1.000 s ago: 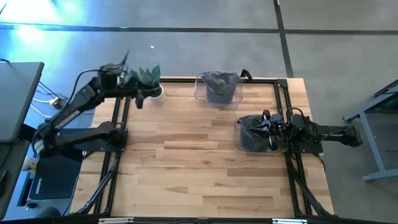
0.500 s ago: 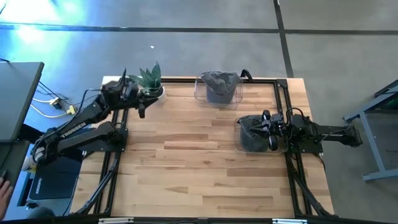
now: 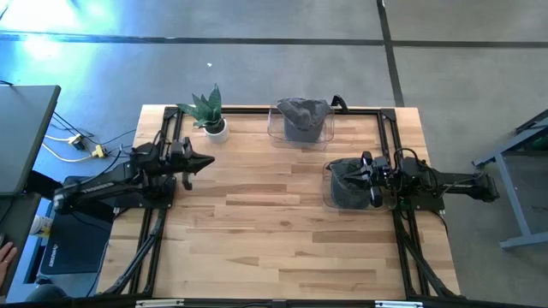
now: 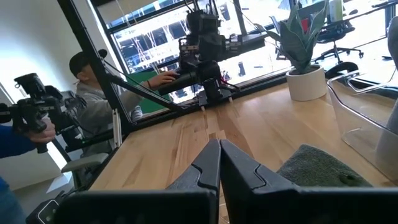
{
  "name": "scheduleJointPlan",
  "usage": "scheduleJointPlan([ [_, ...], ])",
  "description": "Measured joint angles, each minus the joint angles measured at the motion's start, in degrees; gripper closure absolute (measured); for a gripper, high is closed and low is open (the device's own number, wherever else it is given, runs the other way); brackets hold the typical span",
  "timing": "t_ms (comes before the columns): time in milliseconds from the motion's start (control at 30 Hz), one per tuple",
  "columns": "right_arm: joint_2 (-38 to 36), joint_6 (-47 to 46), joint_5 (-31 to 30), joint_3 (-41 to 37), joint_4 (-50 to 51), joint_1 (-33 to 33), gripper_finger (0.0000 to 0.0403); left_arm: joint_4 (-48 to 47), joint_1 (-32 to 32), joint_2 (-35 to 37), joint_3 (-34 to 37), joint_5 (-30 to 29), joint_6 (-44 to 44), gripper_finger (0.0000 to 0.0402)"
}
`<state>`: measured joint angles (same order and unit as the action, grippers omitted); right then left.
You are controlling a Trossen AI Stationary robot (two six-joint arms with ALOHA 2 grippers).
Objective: Pick & Place hat
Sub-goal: Return to Home Position
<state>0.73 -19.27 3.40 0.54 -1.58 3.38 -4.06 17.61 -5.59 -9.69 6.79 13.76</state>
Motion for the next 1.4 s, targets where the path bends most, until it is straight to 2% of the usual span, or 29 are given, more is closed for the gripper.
scheduleJointPlan([
  [67,0.0,0.1,0.0,0.0,0.0,0.0,0.0401,-1.5,0.1,5.2,2.2,1.7,0.2,0.0401],
  [267,0.3,0.2,-0.1,0.0,-0.1,0.0,0.0398,0.2,0.0,4.1,4.6,4.3,-1.1,0.0401],
  [500,0.7,0.3,-0.1,0.0,-0.2,0.0,0.0395,3.1,0.0,5.2,7.5,0.3,4.2,0.0401],
  [733,0.8,0.3,-0.1,0.0,-0.2,0.0,0.0400,4.7,-0.9,5.2,8.5,-1.1,4.4,0.0401],
  [967,0.8,0.3,-0.1,0.0,-0.3,0.0,0.0394,5.1,-8.1,5.2,8.8,-3.1,-2.0,0.0401],
  [1133,0.8,0.3,0.0,0.0,-0.3,0.0,0.0399,4.6,-13.5,5.2,8.9,-7.1,-6.5,0.0401],
  [1267,0.8,0.3,0.0,0.0,-0.3,0.0,0.0401,4.7,-15.4,5.2,8.9,-6.5,-12.7,0.0401],
  [1400,0.8,0.3,0.0,0.0,-0.3,0.0,0.0398,4.7,-15.4,5.2,9.0,-6.3,-12.4,0.0401],
])
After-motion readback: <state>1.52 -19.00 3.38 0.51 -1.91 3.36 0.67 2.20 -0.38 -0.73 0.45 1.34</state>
